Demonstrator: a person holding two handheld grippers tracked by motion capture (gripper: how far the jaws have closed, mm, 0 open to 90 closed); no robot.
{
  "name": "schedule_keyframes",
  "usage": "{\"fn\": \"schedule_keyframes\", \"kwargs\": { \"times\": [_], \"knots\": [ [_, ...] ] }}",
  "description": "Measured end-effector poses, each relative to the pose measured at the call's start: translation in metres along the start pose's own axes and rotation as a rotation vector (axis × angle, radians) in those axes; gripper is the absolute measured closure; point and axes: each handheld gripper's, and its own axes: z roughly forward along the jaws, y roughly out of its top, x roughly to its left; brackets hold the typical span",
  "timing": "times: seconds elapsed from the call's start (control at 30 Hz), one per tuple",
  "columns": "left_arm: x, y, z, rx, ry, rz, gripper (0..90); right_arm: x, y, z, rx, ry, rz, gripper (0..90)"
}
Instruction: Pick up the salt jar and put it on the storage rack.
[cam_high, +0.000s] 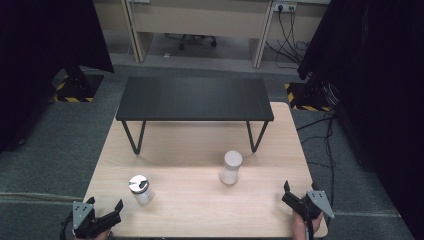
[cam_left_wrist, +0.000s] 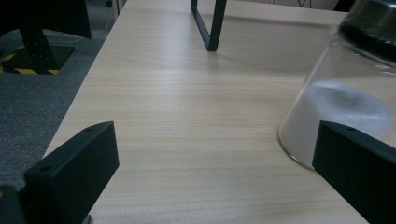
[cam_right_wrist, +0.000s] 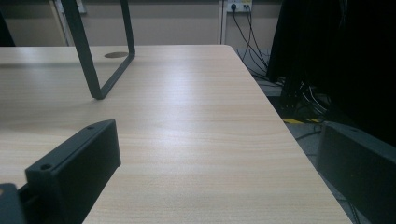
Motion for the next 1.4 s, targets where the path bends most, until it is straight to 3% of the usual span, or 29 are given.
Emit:
{"fn": "schedule_keyframes", "kwargs": {
  "times": [0.2, 0.37, 0.6, 1.4],
  "knots": [
    [-0.004, -0.003, -0.012, -0.017, -0.017, 0.025, 0.0, 0.000, -0.001, 0.000, -0.006, 0.000, 0.005, 0.2],
    [-0.009, -0.005, -0.017, -0.041, -0.058, 0.055, 0.0, -0.001, -0.001, -0.001, -0.009, 0.004, 0.006, 0.2],
    [-0.017, -0.007, -0.018, -0.049, -0.091, 0.085, 0.0, -0.003, -0.002, -0.001, -0.010, 0.011, 0.010, 0.2],
    [-0.034, -0.002, 0.016, -0.053, -0.178, 0.134, 0.0, -0.002, -0.002, -0.001, -0.013, 0.004, 0.009, 0.2]
  ]
}}
